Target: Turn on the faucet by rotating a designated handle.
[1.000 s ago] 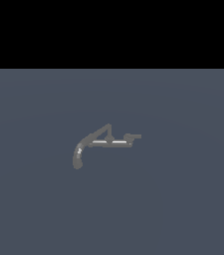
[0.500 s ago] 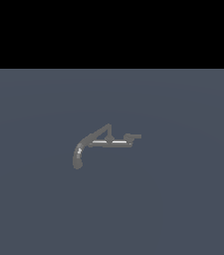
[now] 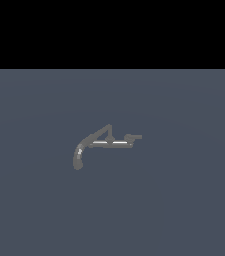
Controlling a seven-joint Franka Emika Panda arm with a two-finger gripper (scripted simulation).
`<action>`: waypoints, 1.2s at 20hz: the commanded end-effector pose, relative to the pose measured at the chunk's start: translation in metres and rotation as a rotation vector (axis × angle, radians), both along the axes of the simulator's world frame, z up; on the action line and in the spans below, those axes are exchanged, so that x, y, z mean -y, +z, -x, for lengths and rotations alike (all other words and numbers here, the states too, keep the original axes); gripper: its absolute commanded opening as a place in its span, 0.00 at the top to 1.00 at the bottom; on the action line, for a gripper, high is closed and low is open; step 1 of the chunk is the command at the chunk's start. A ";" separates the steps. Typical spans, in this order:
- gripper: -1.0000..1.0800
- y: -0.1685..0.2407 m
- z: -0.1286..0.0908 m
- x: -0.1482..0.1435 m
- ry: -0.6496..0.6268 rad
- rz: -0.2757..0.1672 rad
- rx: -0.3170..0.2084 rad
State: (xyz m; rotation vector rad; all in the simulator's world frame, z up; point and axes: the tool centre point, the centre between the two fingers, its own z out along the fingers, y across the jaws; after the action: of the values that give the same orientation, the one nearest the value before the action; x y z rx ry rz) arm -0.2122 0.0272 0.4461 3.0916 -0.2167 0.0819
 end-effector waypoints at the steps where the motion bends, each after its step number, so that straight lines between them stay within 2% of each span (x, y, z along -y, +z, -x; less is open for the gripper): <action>1: 1.00 -0.015 -0.011 -0.003 -0.058 -0.003 -0.001; 13: 1.00 -0.094 -0.073 -0.010 -0.361 -0.021 -0.002; 24: 1.00 -0.165 -0.128 -0.001 -0.633 -0.037 -0.004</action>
State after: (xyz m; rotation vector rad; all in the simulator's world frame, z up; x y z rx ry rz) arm -0.0916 0.0299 0.2908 2.9114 -1.1210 0.0493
